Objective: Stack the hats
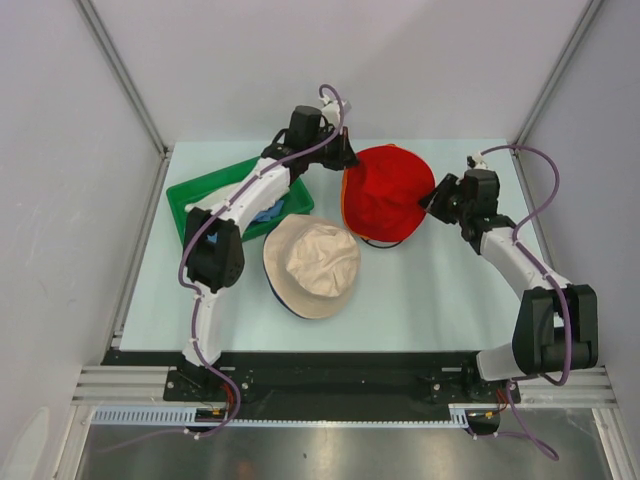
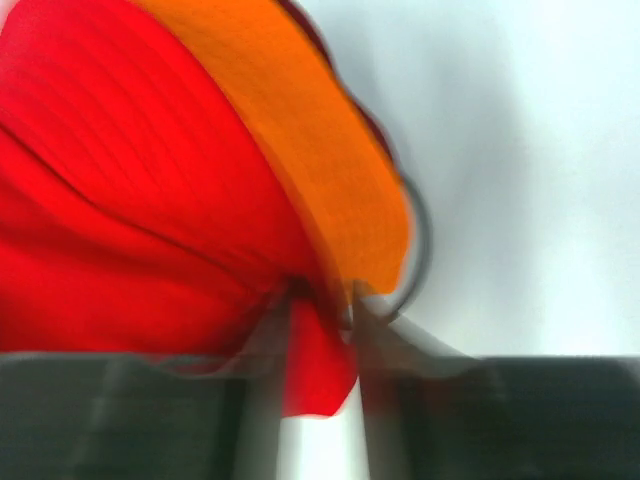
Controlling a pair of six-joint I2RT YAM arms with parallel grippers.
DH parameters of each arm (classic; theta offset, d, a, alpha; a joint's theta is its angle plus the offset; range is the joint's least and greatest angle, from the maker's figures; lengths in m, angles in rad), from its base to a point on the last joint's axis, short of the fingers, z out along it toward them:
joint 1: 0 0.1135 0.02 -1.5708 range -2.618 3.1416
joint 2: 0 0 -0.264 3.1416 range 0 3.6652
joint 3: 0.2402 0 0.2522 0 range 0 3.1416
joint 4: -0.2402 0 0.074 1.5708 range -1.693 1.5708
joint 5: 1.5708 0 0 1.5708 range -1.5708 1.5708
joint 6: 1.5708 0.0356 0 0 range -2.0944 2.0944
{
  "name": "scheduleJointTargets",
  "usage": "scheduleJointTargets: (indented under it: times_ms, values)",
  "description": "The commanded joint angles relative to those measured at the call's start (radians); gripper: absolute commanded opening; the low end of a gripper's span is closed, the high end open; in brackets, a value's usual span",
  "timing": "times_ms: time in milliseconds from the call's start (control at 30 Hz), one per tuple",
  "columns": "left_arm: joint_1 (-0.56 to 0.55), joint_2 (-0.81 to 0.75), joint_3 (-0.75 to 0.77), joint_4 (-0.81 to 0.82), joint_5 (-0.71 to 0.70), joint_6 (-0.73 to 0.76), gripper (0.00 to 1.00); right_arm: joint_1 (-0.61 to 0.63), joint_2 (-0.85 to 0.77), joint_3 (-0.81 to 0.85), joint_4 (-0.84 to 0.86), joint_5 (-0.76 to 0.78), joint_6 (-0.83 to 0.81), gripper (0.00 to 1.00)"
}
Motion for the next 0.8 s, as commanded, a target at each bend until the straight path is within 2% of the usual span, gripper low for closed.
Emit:
scheduleJointTargets:
  times_ms: [0, 67, 133, 267, 367, 500, 767]
  values:
    - [0.024, 0.026, -0.012, -0.039, -0.115, 0.095, 0.00, -0.018, -0.018, -0.020, -0.043, 0.038, -0.064, 0.53]
    - [0.021, 0.020, -0.015, -0.019, -0.087, 0.109, 0.00, -0.030, -0.052, -0.007, -0.058, 0.016, -0.087, 0.72]
    - [0.019, 0.014, -0.014, -0.011, -0.069, 0.123, 0.00, -0.067, -0.081, 0.016, -0.089, -0.020, -0.101, 0.77]
    - [0.015, 0.009, -0.014, -0.003, -0.037, 0.160, 0.01, -0.162, -0.144, 0.018, -0.014, -0.174, -0.119, 0.79]
    - [0.013, 0.002, -0.020, 0.000, -0.032, 0.166, 0.00, -0.176, -0.144, 0.019, 0.078, -0.298, -0.135, 0.79]
    - [0.010, -0.007, -0.023, 0.006, -0.024, 0.169, 0.00, -0.178, -0.064, 0.033, 0.191, -0.439, -0.113, 0.79]
    - [0.005, -0.015, -0.030, 0.010, -0.017, 0.177, 0.00, -0.178, 0.082, 0.059, 0.379, -0.573, -0.083, 0.75]
